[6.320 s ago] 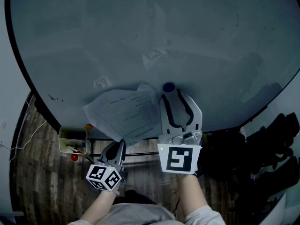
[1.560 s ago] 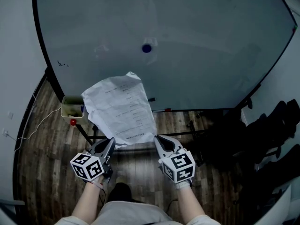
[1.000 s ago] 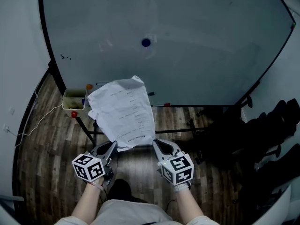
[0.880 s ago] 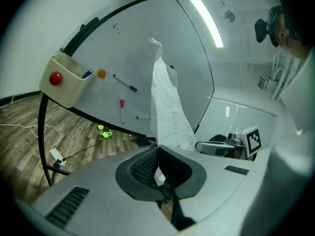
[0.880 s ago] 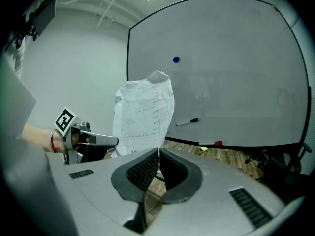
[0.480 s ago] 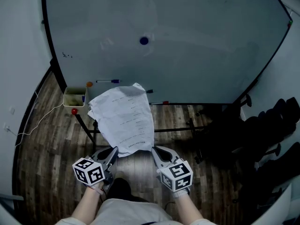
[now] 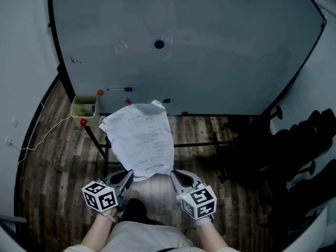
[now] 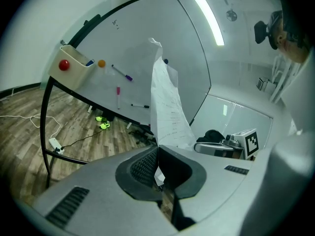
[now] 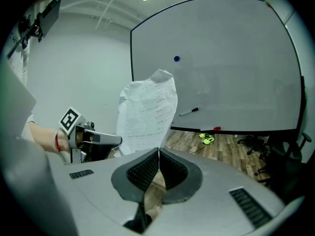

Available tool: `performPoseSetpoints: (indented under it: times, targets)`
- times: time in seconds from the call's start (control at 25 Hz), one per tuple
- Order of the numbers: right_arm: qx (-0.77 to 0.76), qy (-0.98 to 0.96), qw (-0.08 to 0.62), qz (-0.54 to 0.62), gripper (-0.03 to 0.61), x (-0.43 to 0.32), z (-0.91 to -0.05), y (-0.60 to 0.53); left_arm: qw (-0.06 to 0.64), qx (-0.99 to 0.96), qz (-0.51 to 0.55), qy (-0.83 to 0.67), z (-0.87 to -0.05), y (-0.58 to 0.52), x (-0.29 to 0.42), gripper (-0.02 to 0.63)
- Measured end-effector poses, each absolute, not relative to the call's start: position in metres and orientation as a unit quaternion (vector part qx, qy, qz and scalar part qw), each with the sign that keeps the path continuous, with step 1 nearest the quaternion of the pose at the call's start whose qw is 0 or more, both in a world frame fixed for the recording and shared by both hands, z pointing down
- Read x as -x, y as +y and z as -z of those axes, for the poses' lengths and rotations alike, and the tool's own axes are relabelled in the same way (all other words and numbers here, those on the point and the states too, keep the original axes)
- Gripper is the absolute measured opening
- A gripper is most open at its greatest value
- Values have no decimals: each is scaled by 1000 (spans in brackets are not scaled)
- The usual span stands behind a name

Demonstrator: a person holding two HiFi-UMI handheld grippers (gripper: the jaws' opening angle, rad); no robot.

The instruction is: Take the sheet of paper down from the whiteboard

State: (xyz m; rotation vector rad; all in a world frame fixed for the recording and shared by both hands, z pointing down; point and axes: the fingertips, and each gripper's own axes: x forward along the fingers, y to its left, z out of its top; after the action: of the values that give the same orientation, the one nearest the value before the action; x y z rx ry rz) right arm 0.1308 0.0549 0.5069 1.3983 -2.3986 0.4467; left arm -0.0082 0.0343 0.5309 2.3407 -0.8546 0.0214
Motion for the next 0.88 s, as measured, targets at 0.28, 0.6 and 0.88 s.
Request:
performPoseSetpoints:
  times: [0.28, 0.6, 0.88]
  targets:
    - [-483, -845, 160, -163, 21, -131, -505, 68, 336, -884, -4, -324, -531, 45, 8, 17]
    - [-474, -848, 156, -177, 21, -119, -513, 77, 344, -886, -14, -309, -530, 50, 6, 17]
    - [-470, -849, 152, -189, 21, -116, -520, 87, 352, -884, -30, -306, -537, 62, 11, 17]
